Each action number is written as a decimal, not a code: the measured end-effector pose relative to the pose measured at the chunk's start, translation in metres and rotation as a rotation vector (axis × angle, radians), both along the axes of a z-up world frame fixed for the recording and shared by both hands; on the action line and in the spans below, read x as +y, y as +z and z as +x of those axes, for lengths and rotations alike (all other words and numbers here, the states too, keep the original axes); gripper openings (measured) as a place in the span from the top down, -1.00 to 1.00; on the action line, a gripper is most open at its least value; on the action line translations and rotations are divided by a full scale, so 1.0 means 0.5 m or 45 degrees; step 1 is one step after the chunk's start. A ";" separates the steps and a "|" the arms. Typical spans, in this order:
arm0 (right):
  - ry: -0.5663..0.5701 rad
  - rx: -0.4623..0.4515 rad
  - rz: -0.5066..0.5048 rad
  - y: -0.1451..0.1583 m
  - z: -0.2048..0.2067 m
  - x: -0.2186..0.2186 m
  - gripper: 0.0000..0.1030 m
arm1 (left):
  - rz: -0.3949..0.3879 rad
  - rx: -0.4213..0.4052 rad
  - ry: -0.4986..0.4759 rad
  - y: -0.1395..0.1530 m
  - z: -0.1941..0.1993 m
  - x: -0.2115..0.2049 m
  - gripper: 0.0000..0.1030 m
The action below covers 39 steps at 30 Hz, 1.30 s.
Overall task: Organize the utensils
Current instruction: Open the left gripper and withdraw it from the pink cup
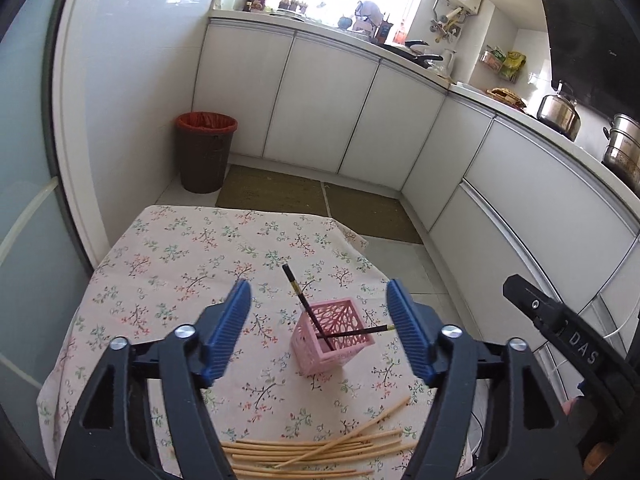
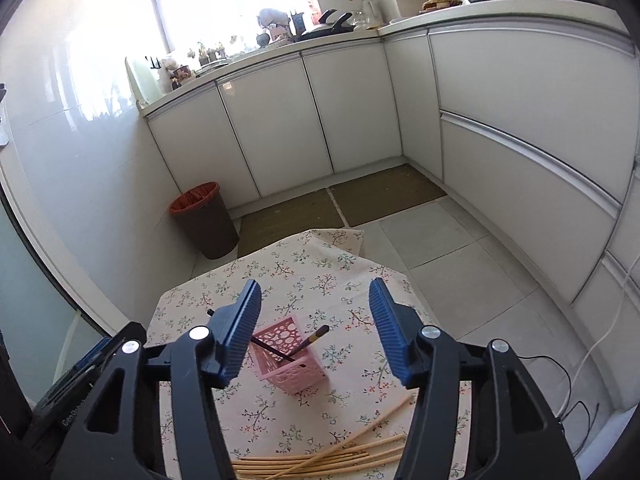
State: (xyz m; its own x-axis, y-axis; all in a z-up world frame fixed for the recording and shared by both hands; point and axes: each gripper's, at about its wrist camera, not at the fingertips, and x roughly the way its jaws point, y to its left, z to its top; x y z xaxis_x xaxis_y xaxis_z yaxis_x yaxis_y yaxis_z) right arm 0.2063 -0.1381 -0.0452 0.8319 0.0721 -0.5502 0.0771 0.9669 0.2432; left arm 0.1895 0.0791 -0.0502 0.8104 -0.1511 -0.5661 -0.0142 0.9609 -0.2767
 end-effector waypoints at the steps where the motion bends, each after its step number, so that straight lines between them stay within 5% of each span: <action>1: -0.013 -0.003 -0.015 -0.001 -0.009 -0.001 -0.33 | 0.002 -0.009 0.006 0.002 -0.010 0.000 -0.46; 10: -0.121 -0.018 -0.033 -0.019 -0.099 -0.028 -0.87 | 0.056 -0.031 0.026 0.013 -0.077 -0.013 -0.81; 22: -0.149 0.108 0.129 -0.087 -0.159 -0.110 -0.87 | 0.208 0.076 -0.037 -0.041 -0.111 -0.049 -0.86; 33: -0.159 0.432 0.472 -0.205 -0.185 -0.227 -0.87 | 0.413 0.545 -0.419 -0.221 -0.021 -0.174 -0.86; 39: -0.231 0.541 0.608 -0.272 -0.183 -0.288 -0.87 | 0.464 0.632 -0.526 -0.306 0.027 -0.270 -0.83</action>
